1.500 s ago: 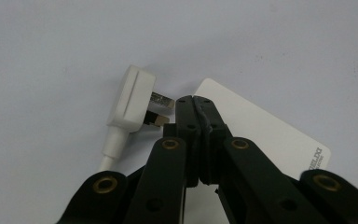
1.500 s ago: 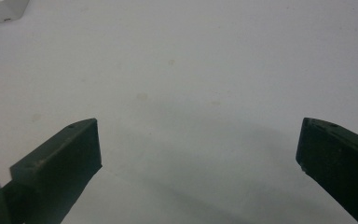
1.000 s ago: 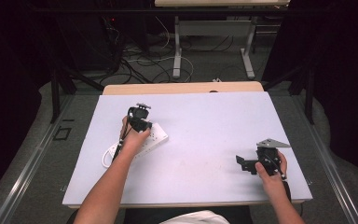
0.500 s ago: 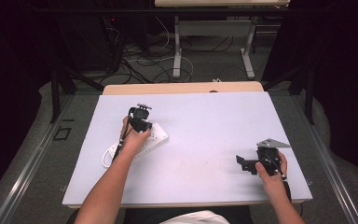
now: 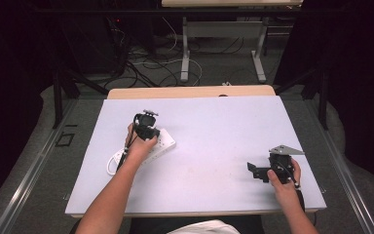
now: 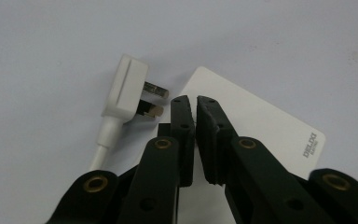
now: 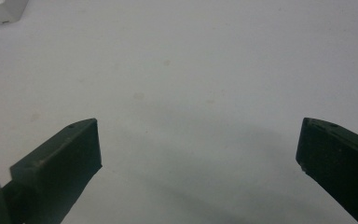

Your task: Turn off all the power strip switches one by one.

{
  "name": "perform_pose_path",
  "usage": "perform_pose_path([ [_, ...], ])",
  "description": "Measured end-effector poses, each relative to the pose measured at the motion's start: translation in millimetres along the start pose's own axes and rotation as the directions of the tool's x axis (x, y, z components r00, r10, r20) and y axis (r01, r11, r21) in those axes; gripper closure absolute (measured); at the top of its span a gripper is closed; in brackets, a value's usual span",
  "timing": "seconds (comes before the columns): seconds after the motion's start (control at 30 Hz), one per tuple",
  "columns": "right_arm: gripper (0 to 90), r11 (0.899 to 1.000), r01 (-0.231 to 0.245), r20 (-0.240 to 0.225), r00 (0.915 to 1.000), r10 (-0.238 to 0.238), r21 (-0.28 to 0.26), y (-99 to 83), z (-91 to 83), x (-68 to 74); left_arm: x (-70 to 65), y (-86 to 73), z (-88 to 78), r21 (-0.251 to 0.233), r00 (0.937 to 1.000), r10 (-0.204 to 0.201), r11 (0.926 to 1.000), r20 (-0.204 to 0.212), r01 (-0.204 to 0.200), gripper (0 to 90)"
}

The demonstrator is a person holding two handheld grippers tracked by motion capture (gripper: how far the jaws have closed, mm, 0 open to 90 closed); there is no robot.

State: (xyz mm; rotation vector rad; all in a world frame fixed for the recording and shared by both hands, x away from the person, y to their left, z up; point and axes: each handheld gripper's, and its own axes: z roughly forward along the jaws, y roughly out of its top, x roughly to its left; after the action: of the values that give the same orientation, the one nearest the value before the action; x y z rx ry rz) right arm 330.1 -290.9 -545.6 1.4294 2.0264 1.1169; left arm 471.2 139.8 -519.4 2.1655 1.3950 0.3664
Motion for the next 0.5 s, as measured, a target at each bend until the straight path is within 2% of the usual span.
perform_pose_path([
  [0.03,0.0,1.000,0.004,0.001,1.0000,-0.004,-0.001,0.0,0.1,-0.2,-0.5,-0.7,-1.1,-0.004,0.9999,-0.008,1.0000,0.013,0.009,81.5],
  [0.17,0.0,1.000,0.005,0.002,1.0000,-0.005,-0.001,0.0,0.2,-0.2,0.4,-4.1,-8.9,-0.026,0.9987,0.004,0.9997,0.051,-0.003,76.2],
  [0.23,0.0,1.000,0.004,0.003,1.0000,-0.004,0.000,0.0,0.3,0.0,0.1,-7.3,-11.8,-0.040,0.9971,-0.012,0.9991,0.075,0.015,73.4],
  [0.3,0.0,1.000,0.004,0.002,1.0000,-0.004,0.000,-0.1,0.3,0.0,1.1,-10.7,-15.5,-0.042,0.9956,-0.008,0.9990,0.093,0.012,70.5],
  [0.37,0.0,1.000,0.000,0.001,1.0000,0.000,0.001,0.0,0.1,0.2,1.5,-15.2,-19.9,-0.051,0.9930,-0.021,0.9983,0.116,0.027,68.1],
  [0.47,0.0,1.000,0.004,0.002,1.0000,-0.004,-0.001,0.0,-0.2,-0.2,5.2,-22.6,-28.3,-0.064,0.9897,-0.012,0.9977,0.143,0.021,64.7],
  [0.5,0.0,1.000,0.004,0.002,1.0000,-0.004,-0.001,0.0,-0.2,-0.2,6.9,-25.9,-31.5,-0.081,0.9892,-0.006,0.9965,0.146,0.018,64.7],
])
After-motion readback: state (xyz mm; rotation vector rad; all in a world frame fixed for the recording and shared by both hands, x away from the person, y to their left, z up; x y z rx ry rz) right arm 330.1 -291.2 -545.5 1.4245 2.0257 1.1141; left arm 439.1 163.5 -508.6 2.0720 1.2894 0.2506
